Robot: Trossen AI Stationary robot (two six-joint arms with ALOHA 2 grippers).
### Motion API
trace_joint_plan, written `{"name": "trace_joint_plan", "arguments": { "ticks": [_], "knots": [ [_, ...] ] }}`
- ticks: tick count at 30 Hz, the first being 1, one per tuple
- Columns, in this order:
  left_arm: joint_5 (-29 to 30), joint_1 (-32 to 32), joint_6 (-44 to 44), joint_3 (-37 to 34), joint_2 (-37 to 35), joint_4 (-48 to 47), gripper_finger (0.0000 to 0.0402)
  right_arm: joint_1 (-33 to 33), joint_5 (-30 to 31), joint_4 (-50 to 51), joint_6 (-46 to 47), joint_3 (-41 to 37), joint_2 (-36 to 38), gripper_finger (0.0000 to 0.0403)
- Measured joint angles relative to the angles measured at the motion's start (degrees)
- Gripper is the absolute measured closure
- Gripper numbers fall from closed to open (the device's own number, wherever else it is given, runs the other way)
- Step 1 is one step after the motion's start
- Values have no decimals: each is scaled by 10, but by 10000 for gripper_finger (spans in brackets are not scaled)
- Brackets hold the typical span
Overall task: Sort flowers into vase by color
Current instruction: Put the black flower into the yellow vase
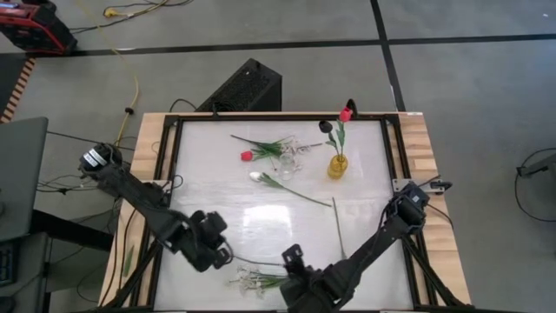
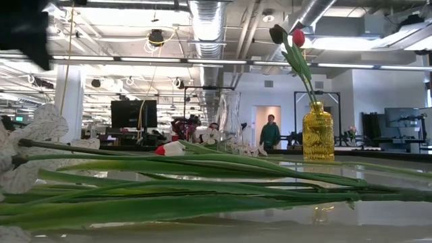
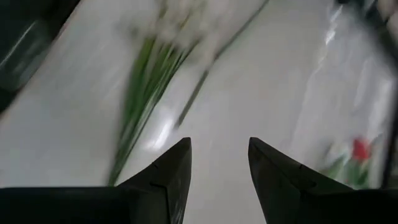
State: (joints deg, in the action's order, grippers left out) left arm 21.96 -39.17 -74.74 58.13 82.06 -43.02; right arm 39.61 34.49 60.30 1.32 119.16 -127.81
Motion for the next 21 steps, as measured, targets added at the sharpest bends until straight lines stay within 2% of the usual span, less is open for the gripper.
{"name": "trace_joint_plan", "arguments": {
  "ticks": [3, 7, 11, 14, 17, 21],
  "knots": [
    [-28, 32, 85, 1, 1, 39, 401, -9, 8, -73, -36, -5, 0, 219],
    [-95, 54, 193, 2, 1, 44, 401, -32, -15, -162, -5, -5, 0, 219],
    [-145, 42, 294, 2, 1, 35, 401, -63, -87, -213, 41, -5, 0, 219],
    [-170, 20, 320, 2, 4, 14, 393, -82, -106, -227, 54, -5, 0, 219],
    [-166, -5, 324, -3, 5, -20, 369, -89, -106, -225, 57, -5, 0, 219],
    [-123, -42, 345, -40, 6, -26, 319, -90, -106, -226, 54, -5, 0, 219]
  ]
}}
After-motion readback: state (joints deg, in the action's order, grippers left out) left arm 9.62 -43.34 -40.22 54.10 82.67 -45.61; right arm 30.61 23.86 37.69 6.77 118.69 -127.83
